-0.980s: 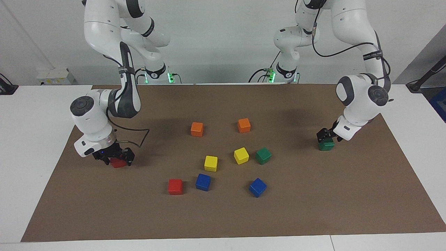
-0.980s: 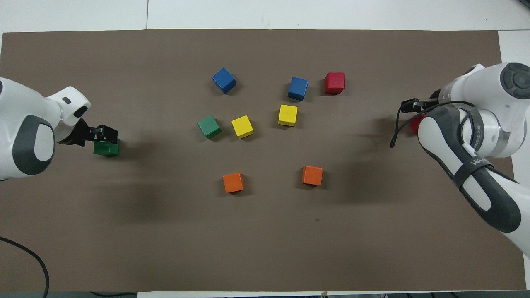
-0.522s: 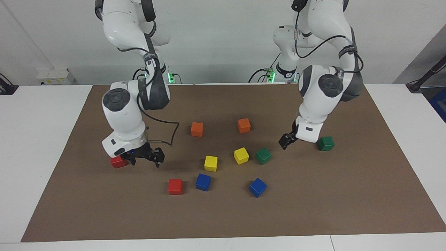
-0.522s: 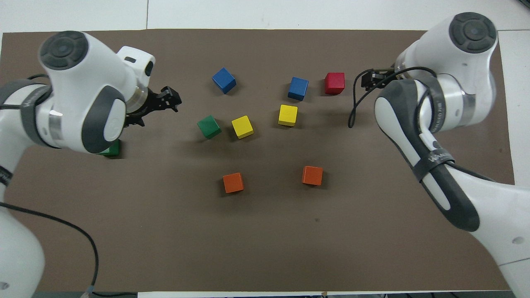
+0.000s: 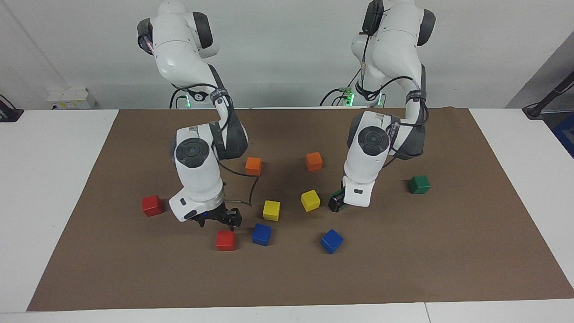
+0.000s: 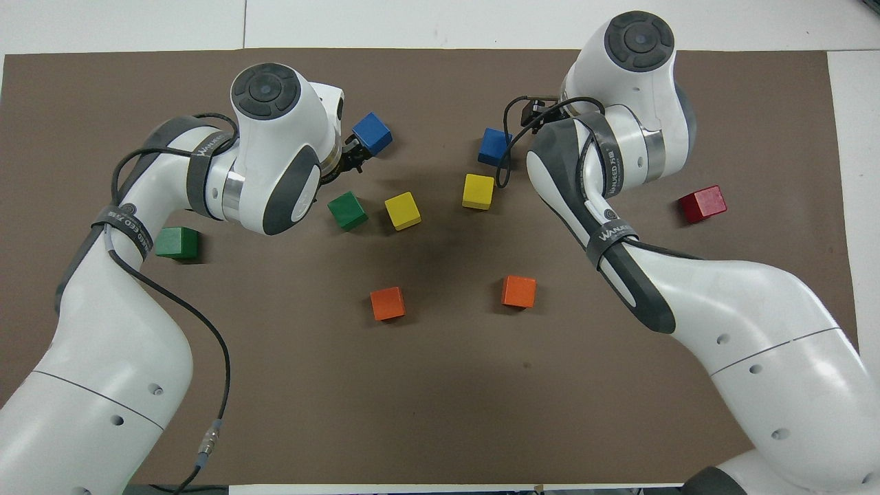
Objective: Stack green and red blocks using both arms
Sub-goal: 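Grasp another red cube with the right gripper while the left gripper grasps green, then carry the held cubes over the placed cubes with the left and right grippers, then lower and release the cubes onto the matching cubes with both grippers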
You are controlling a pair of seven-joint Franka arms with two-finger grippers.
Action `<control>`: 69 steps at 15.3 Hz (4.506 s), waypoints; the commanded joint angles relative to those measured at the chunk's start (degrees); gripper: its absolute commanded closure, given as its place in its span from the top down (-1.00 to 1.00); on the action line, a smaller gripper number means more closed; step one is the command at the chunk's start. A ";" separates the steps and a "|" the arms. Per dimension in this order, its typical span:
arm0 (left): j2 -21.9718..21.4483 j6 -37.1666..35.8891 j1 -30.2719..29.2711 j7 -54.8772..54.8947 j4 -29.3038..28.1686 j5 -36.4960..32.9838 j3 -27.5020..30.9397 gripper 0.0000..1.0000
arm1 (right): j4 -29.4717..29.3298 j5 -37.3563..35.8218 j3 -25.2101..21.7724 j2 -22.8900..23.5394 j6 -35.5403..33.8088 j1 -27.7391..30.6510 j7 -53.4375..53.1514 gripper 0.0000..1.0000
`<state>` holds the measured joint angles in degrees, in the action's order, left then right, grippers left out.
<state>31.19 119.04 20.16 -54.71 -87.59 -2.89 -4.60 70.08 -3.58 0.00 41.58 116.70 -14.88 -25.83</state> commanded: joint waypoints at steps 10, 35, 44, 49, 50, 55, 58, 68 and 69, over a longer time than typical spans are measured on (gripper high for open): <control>-6.49 12.08 2.43 -2.51 -16.72 -1.07 0.56 1.00 | 3.12 -2.48 0.09 3.33 8.97 0.29 -0.81 0.84; -25.92 -1.88 -26.67 61.13 -29.04 1.74 0.56 -1.00 | 40.40 5.07 0.44 -26.29 13.64 21.29 44.01 -1.00; -24.69 3.48 -26.58 59.28 -30.61 5.17 0.65 -1.00 | 43.83 5.43 0.44 -26.73 19.35 21.38 45.60 -1.00; -24.78 5.59 -26.23 59.19 -32.73 5.17 0.65 -1.00 | 46.11 5.51 0.44 -26.90 22.42 21.64 45.60 -1.00; -24.78 5.94 -26.14 59.19 -32.82 5.17 0.65 -1.00 | 46.72 5.51 0.44 -27.08 22.69 21.64 45.60 -1.00; -24.69 6.21 -26.14 59.46 -33.61 5.17 0.65 -1.00 | 46.82 5.60 0.35 -27.25 22.69 21.64 45.51 1.00; -24.60 7.44 -26.05 59.19 -34.13 5.17 0.65 -1.00 | 46.82 5.60 0.44 -27.25 22.60 21.82 45.60 1.00; -24.51 7.61 -26.31 59.72 -34.14 5.17 0.74 -0.67 | 42.80 5.60 0.44 -30.58 15.26 21.21 45.16 1.00; -24.51 7.87 -26.31 59.72 -34.14 5.17 0.74 -0.67 | 39.90 5.60 0.70 -31.46 10.52 21.12 44.55 1.00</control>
<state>8.06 125.11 -6.34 4.95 -119.84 1.31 -4.20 113.82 0.97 -0.08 13.32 134.90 5.86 18.23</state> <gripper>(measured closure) 0.454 0.000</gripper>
